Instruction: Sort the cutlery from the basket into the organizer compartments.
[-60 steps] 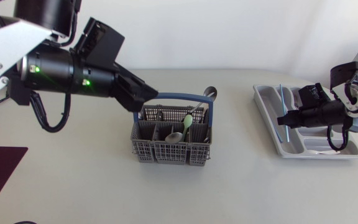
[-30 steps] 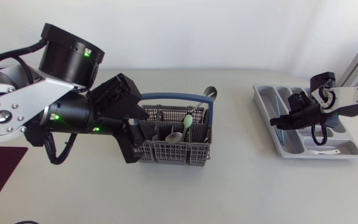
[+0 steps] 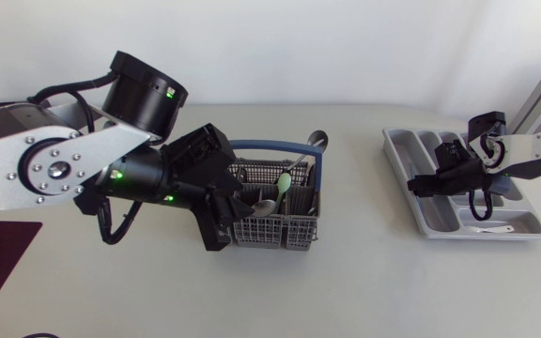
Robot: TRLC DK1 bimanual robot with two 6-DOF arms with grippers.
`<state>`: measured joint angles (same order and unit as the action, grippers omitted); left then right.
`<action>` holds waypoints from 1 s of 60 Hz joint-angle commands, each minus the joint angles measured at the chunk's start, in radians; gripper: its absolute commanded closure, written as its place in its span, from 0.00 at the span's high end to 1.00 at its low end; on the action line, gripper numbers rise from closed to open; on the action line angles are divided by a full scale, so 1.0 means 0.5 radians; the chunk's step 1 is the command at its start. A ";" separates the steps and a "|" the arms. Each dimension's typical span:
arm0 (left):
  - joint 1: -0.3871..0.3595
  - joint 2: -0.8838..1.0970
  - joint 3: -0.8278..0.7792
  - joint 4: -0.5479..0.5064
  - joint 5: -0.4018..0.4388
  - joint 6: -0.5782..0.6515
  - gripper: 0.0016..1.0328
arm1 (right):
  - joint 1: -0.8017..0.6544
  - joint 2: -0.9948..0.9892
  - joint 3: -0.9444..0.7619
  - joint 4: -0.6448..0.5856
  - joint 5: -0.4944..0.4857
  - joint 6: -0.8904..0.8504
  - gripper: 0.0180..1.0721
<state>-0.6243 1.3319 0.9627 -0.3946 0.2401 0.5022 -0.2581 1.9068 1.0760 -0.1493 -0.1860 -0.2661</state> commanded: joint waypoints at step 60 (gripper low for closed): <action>0.021 0.373 0.320 -0.220 0.342 -0.078 0.07 | -0.002 -0.660 -0.544 0.158 -0.211 -0.127 0.71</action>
<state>-0.6228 1.4937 1.0817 -0.4809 0.3969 0.4717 -0.2638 1.6058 0.8345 -0.0742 -0.2878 -0.3161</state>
